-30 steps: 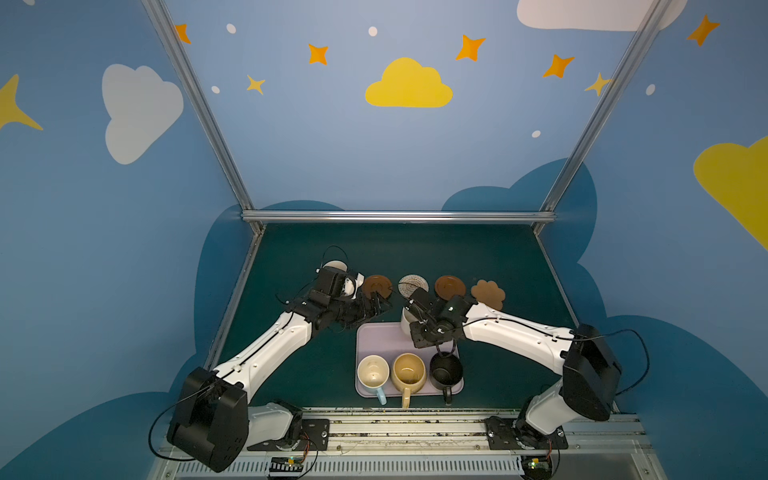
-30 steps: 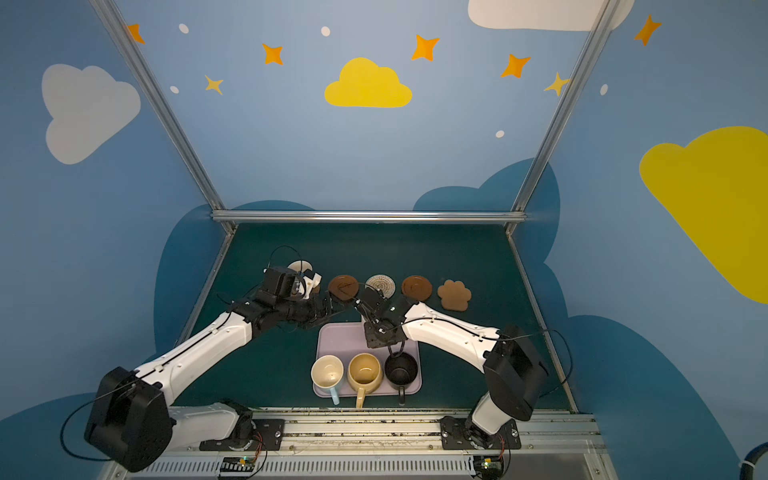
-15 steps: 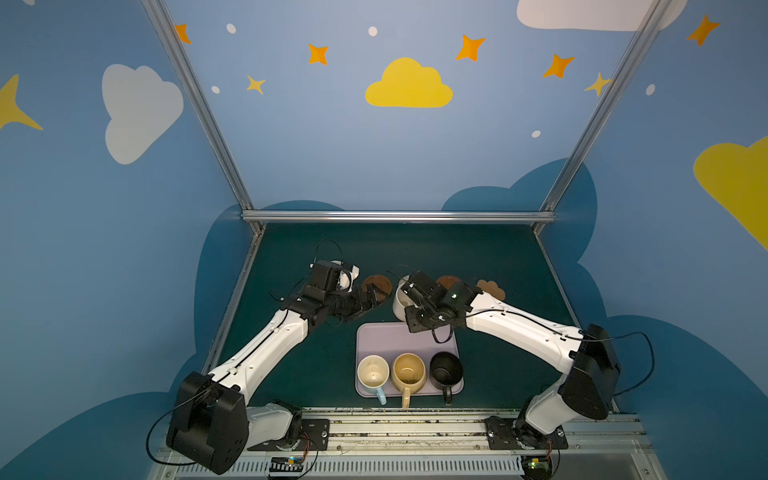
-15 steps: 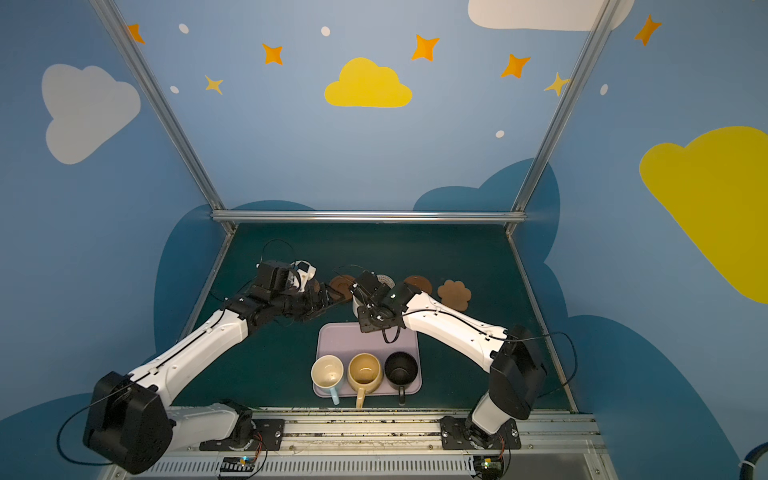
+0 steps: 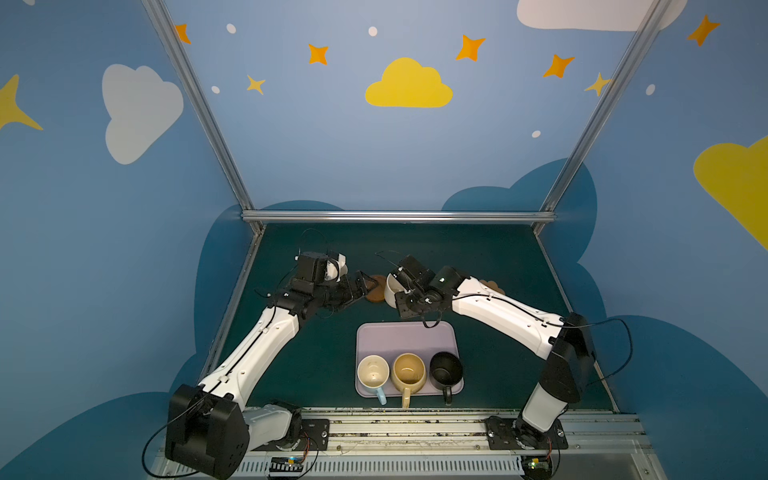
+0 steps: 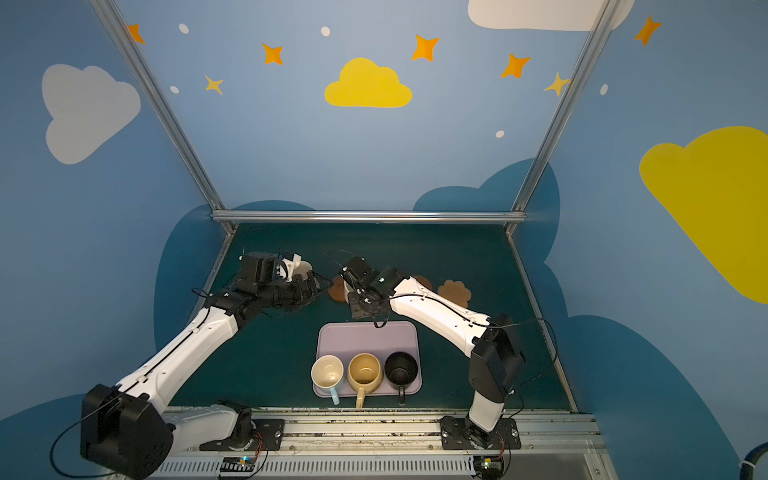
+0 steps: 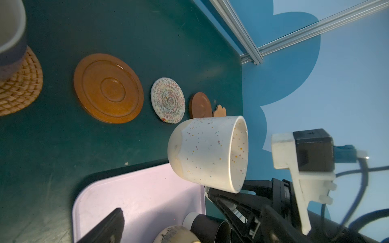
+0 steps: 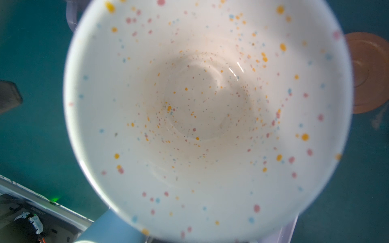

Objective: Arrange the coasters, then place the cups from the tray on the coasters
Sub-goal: 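Carry the white speckled mug over the brown wooden coaster with the right gripper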

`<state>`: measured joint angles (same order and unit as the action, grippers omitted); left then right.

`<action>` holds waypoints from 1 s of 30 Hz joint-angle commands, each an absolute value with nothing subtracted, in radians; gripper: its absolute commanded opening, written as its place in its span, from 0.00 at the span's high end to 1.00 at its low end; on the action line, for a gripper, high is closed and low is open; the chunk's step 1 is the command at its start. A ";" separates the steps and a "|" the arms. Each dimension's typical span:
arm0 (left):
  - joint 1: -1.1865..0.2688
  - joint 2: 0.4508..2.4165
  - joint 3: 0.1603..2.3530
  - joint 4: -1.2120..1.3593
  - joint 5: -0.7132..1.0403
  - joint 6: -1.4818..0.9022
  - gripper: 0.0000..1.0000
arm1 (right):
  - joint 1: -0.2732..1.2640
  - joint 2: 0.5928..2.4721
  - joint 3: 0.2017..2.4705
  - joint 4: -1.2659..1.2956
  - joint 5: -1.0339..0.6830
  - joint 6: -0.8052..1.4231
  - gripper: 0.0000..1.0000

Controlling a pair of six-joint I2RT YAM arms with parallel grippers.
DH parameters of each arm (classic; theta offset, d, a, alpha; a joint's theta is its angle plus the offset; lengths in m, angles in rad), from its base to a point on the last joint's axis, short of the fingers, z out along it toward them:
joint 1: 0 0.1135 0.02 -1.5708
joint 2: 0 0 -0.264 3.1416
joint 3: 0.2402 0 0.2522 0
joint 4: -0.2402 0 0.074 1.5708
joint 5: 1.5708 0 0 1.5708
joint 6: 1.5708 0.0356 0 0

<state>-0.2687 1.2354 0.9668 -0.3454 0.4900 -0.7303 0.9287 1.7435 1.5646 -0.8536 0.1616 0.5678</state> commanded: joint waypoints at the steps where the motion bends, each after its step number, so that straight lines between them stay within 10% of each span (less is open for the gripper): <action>1: -0.253 1.222 0.986 -0.366 0.497 -0.706 0.00 | 0.920 1.750 1.640 -0.830 0.203 0.559 1.00; 30: -0.185 1.276 1.012 -0.339 0.483 -0.673 0.00 | 0.892 2.034 1.985 -0.969 0.255 0.560 1.00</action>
